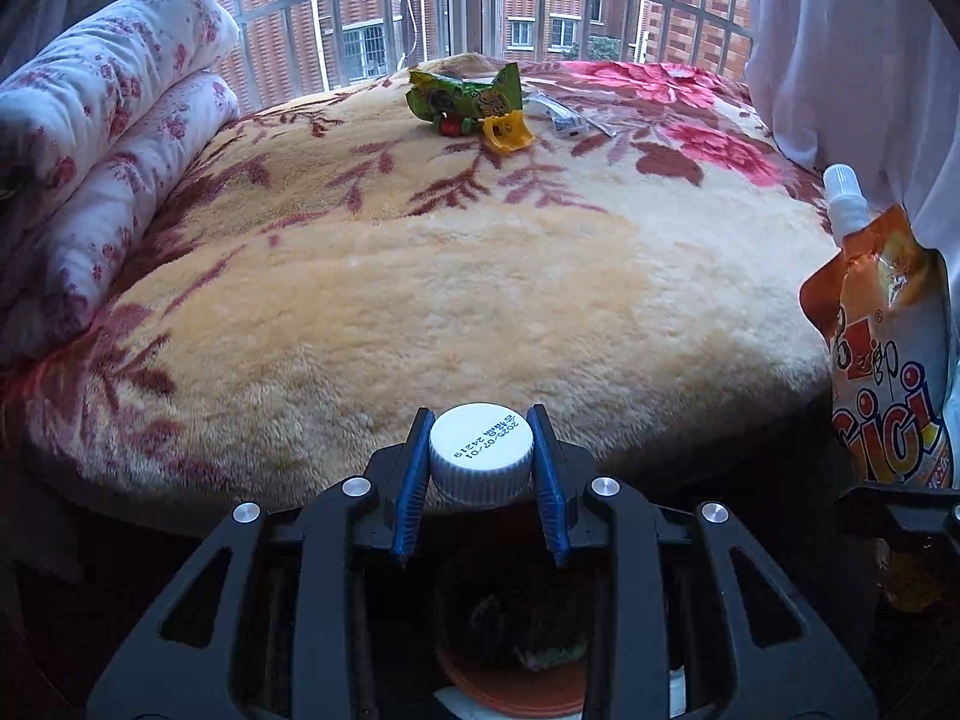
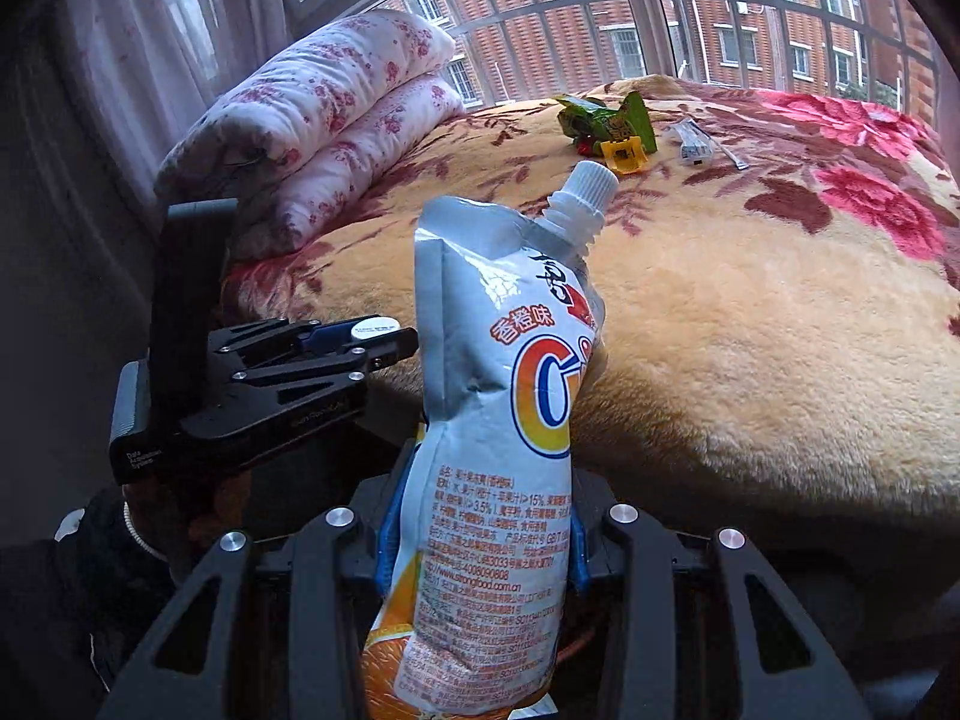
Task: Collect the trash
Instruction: 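Lower the cap and drink pouch into the orange bucket and open both grippers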
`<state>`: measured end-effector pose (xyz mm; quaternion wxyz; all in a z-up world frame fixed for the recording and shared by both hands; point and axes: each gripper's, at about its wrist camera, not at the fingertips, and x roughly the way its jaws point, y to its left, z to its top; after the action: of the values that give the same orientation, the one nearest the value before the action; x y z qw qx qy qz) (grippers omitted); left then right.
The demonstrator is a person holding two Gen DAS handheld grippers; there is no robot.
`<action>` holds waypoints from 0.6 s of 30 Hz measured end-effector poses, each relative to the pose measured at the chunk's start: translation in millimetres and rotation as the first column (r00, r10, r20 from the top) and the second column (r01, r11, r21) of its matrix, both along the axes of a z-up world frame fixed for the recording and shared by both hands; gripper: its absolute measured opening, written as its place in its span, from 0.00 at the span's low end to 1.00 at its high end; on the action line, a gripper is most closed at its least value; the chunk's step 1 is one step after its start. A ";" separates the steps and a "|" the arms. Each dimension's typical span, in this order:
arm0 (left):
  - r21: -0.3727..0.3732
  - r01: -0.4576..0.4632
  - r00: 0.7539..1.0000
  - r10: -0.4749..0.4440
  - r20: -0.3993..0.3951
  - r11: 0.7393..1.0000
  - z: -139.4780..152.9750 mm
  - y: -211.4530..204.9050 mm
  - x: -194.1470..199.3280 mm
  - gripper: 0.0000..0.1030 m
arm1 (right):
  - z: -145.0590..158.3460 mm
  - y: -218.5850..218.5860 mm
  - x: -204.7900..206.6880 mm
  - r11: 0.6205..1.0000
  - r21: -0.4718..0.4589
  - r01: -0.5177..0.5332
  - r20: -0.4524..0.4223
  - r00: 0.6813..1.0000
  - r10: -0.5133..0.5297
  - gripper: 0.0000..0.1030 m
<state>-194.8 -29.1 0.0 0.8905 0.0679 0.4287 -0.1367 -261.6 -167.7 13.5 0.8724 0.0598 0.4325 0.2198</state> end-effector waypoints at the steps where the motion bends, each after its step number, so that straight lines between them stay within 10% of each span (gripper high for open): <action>1: 0.002 0.007 1.000 -0.007 -0.004 1.000 -2.9 0.2 -6.7 0.30 | -2.0 2.1 -5.0 1.000 -0.006 -0.007 -0.001 1.000 0.007 0.40; 18: 0.093 0.048 0.982 -0.030 -0.185 0.994 -84.8 1.1 -48.0 0.30 | -68.6 16.7 -33.0 0.994 -0.090 -0.068 -0.137 0.989 0.056 0.40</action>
<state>-242.8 -28.0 -84.8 0.8399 0.1068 0.5136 -0.1390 -294.6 -151.0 -55.1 0.8358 0.0196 0.5019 0.2215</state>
